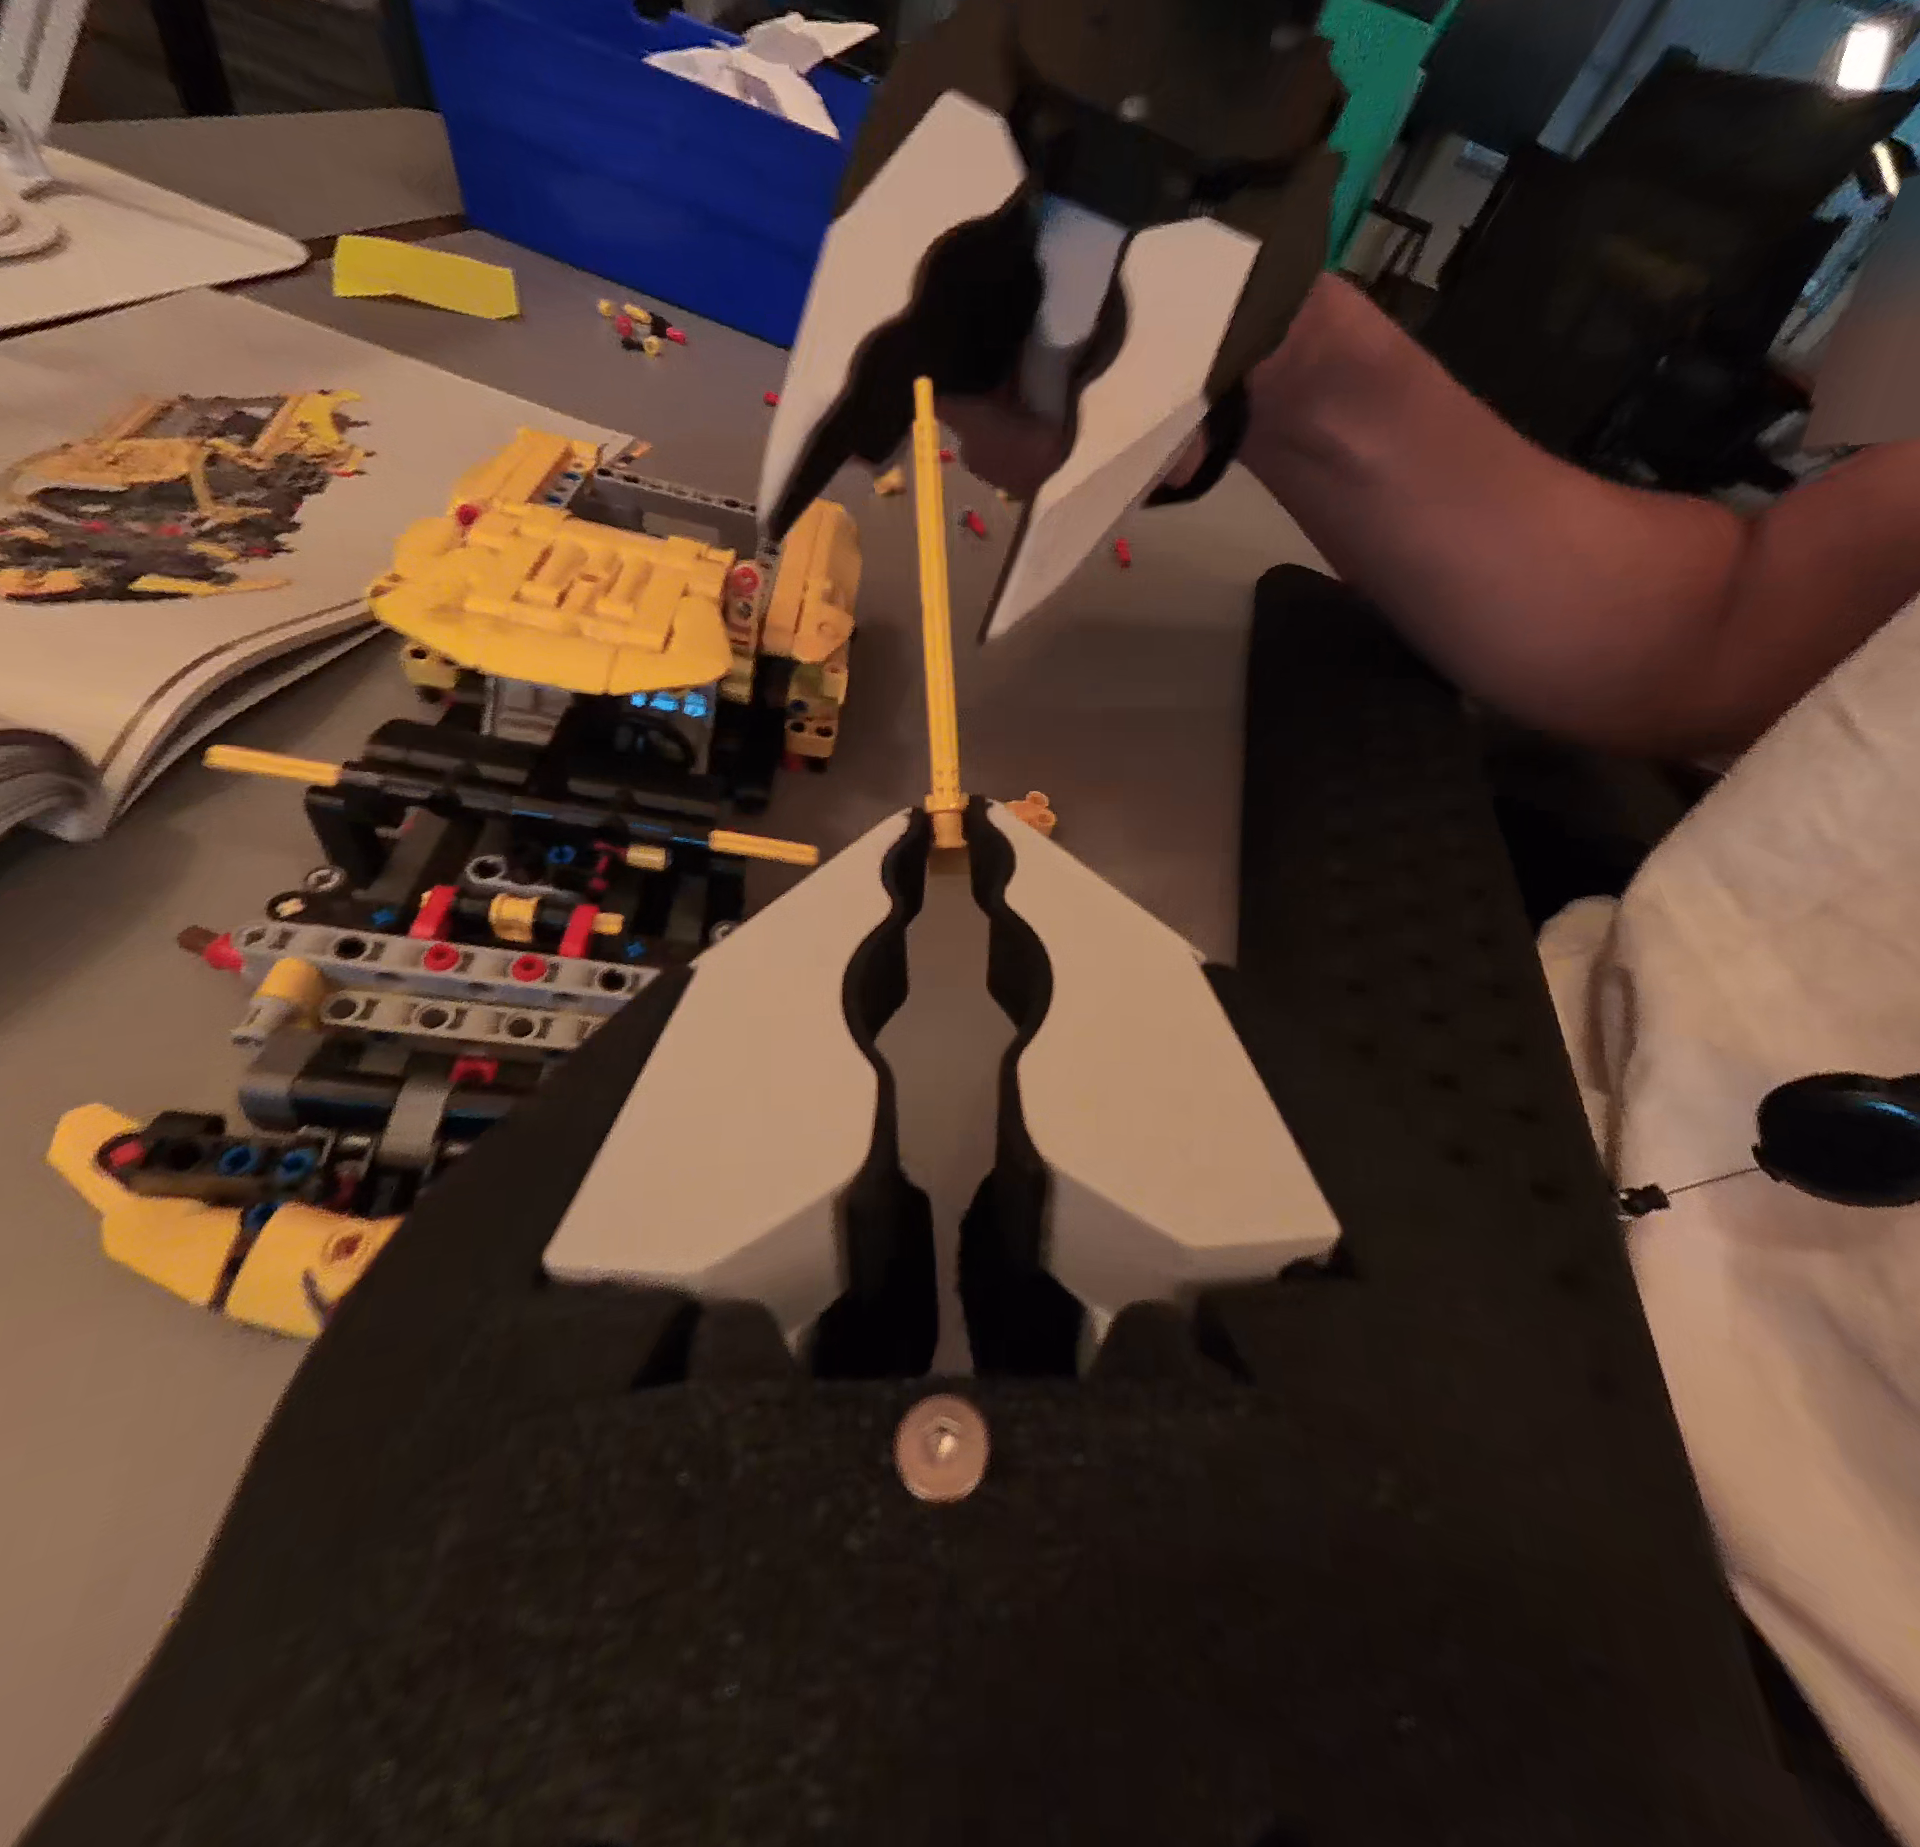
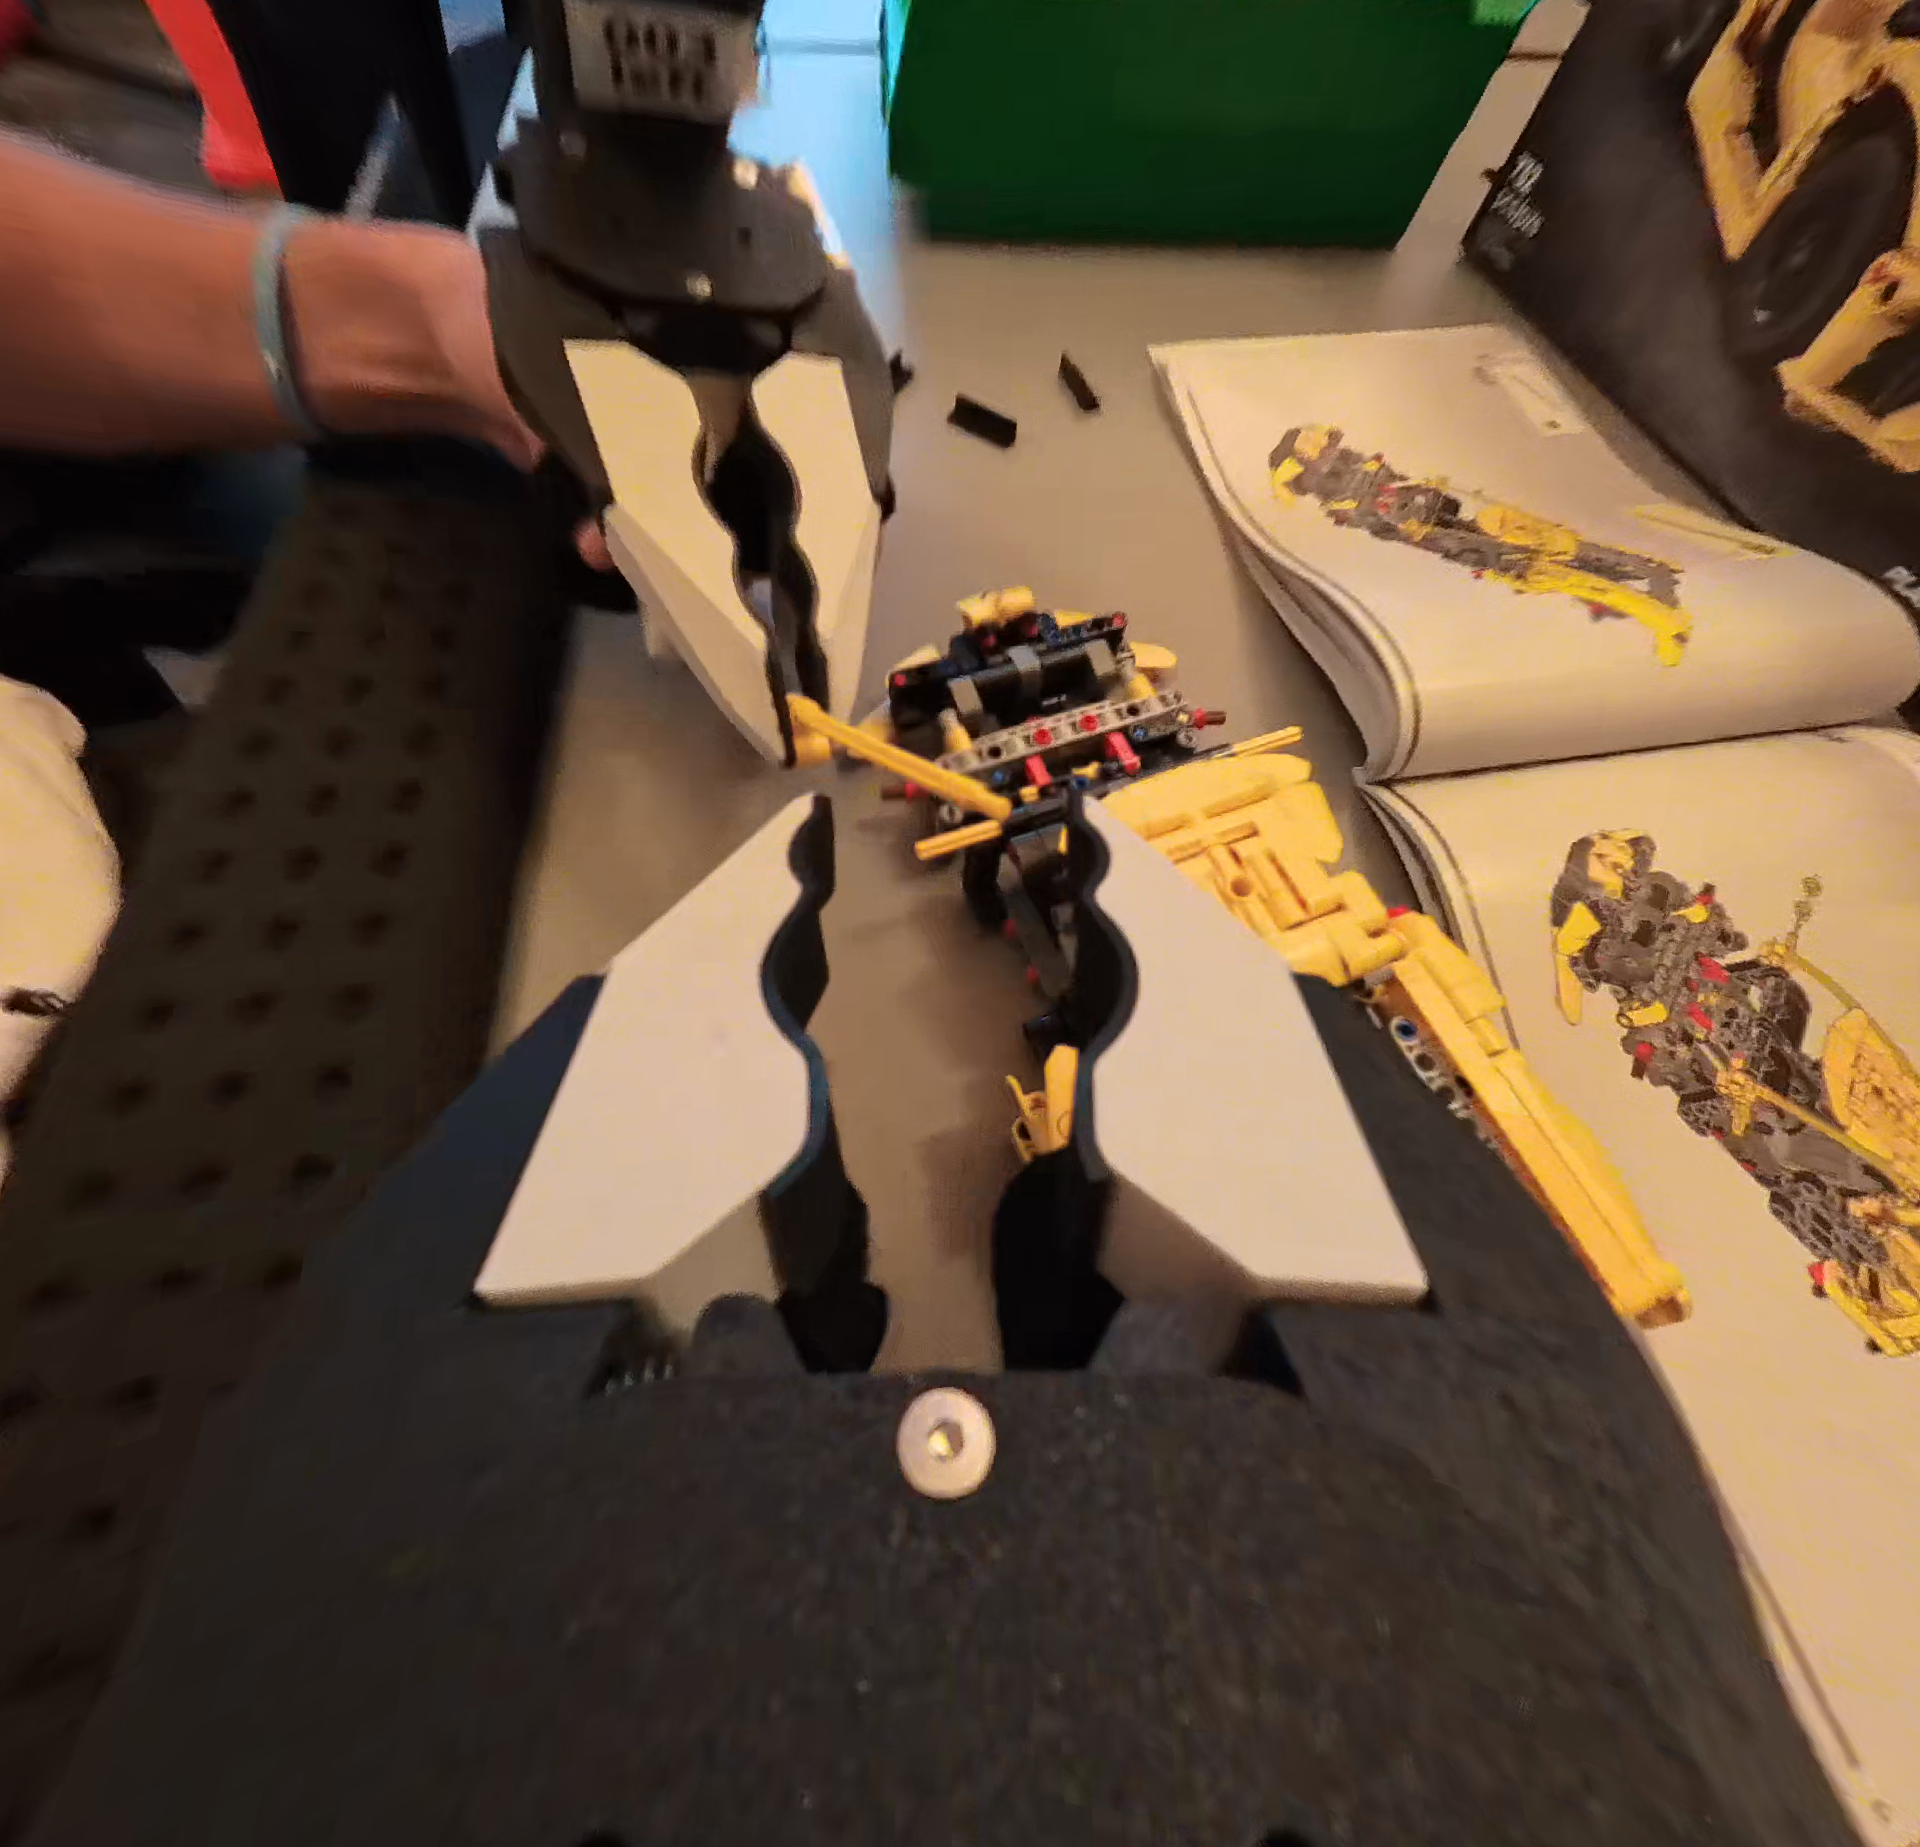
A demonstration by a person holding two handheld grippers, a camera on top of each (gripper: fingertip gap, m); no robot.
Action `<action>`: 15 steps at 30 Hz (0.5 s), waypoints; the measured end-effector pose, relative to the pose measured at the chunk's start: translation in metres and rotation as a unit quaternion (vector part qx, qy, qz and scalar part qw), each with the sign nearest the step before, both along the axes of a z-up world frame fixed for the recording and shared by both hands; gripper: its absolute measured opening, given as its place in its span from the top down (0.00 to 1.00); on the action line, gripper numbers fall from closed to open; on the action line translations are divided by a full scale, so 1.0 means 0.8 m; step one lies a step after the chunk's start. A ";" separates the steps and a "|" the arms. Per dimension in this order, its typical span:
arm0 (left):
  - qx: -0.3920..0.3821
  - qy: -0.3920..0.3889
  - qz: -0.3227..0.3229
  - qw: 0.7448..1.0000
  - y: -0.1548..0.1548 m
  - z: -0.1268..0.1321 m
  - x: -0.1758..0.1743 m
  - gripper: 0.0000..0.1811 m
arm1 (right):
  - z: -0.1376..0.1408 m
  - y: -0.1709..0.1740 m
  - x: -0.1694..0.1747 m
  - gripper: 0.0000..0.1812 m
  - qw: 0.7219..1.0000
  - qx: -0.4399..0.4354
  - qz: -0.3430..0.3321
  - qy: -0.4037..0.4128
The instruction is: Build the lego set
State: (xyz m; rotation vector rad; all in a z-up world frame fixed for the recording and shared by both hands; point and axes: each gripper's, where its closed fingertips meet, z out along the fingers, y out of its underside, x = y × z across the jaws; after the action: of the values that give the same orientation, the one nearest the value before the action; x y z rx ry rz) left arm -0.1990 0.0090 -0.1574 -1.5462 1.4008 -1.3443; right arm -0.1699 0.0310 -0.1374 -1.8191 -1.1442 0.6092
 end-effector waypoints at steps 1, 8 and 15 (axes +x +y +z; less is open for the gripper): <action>0.005 0.001 -0.009 1.000 -0.003 -0.001 0.002 0.96 | -0.007 -0.001 -0.004 0.77 1.000 0.002 0.010 -0.012; 0.021 -0.014 -0.021 0.999 -0.006 0.004 0.008 0.96 | -0.012 -0.026 -0.038 0.89 0.987 -0.083 0.117 0.071; 0.039 0.001 -0.031 0.999 -0.013 -0.004 0.008 0.96 | -0.021 -0.031 -0.049 0.98 0.984 -0.104 0.120 0.085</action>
State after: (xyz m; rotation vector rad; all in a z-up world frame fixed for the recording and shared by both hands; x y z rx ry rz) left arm -0.1928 -0.0013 -0.1603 -1.4648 1.4949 -1.3089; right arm -0.2087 0.0064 -0.1541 -1.7721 -1.2294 1.0386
